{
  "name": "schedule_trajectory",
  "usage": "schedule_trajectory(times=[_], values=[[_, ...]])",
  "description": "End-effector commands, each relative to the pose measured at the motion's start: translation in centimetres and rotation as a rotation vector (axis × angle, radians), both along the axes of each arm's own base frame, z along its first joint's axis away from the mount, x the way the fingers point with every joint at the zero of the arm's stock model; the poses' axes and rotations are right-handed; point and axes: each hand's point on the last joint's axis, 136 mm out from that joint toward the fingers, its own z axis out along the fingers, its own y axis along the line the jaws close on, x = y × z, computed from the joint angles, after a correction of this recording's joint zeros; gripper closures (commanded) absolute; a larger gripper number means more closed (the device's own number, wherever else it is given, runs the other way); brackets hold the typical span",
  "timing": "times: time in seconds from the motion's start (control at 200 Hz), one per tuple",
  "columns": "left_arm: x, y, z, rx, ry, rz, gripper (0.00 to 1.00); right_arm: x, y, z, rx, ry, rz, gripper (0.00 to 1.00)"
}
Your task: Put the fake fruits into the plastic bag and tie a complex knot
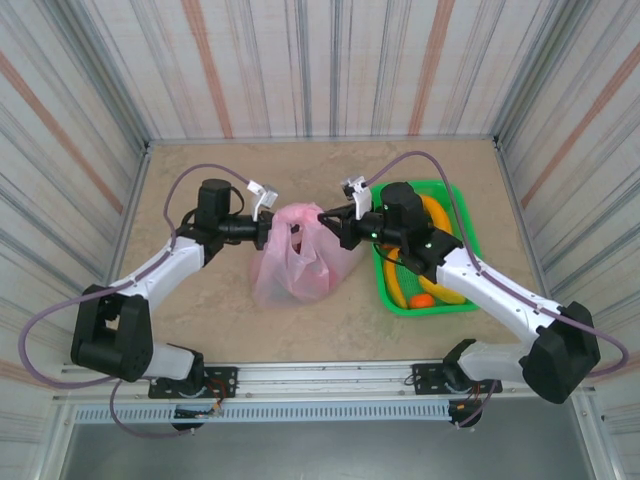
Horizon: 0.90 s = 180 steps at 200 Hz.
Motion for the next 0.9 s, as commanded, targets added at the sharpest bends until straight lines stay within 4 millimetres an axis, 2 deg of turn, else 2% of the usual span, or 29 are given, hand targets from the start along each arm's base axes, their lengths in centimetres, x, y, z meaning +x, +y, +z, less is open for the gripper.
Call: schedule_trajectory(times=[0.0, 0.215, 0.551, 0.681, 0.897], values=[[0.1, 0.4, 1.3, 0.014, -0.065, 0.027, 1.0, -0.2, -0.9, 1.0, -0.038, -0.033, -0.029, 0.94], [1.5, 2.2, 0.6, 0.05, -0.059, 0.146, 1.0, -0.9, -3.0, -0.5, -0.12, 0.013, -0.072, 0.94], [3.4, 6.1, -0.6, 0.085, -0.032, 0.37, 1.0, -1.9, -6.3, -3.5, -0.207, 0.099, -0.154, 0.93], [3.7, 7.5, -1.2, 0.109, -0.02, 0.457, 1.0, -2.0, -7.7, -4.8, -0.235, 0.131, -0.2, 0.93], [3.4, 10.7, -3.5, 0.162, 0.019, 0.643, 1.0, -1.7, -10.0, -7.3, -0.269, 0.213, -0.279, 0.96]])
